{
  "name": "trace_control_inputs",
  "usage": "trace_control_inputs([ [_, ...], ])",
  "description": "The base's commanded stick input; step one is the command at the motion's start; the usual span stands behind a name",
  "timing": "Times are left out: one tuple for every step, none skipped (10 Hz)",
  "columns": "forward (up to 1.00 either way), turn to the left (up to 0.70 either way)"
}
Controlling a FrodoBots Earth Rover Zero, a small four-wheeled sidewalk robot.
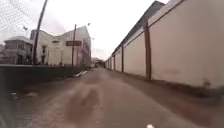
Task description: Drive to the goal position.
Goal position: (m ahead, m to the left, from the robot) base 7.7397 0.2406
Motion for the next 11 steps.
trace_control_inputs([
  [0.70,0.00],
  [0.70,0.00],
  [0.70,0.00],
  [0.70,0.00],
  [0.70,0.00],
  [0.70,0.00],
  [0.70,0.00],
  [0.70,0.00],
  [0.70,0.00],
  [0.70,0.00],
  [0.70,0.00],
])
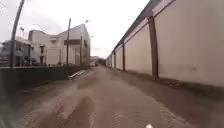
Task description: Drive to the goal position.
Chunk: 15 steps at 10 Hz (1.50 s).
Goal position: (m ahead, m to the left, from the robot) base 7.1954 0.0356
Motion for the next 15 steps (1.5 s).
trace_control_inputs([
  [0.70,0.00],
  [0.70,0.00],
  [0.70,0.00],
  [0.70,0.00],
  [0.70,0.00],
  [0.70,0.00],
  [0.70,0.00],
  [0.70,0.00],
  [0.70,0.00],
  [0.70,0.00],
  [0.70,0.00],
  [0.70,0.00],
  [0.70,0.00],
  [0.70,0.00],
  [0.70,0.00],
])
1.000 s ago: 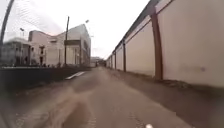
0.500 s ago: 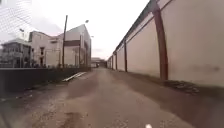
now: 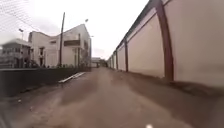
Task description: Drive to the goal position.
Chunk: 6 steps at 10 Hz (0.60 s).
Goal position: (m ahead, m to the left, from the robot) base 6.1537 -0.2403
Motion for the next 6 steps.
trace_control_inputs([
  [0.70,0.00],
  [0.70,0.00],
  [0.70,0.00],
  [0.70,0.00],
  [0.70,0.00],
  [0.70,0.00],
])
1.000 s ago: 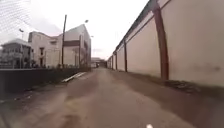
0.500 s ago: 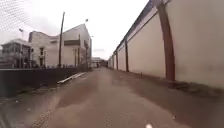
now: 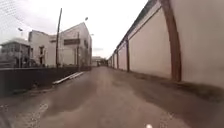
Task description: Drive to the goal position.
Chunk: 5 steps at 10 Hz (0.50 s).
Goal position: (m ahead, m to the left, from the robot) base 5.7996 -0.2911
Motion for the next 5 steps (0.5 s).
trace_control_inputs([
  [0.70,0.00],
  [0.70,0.00],
  [0.70,0.00],
  [0.70,0.00],
  [0.70,0.00],
])
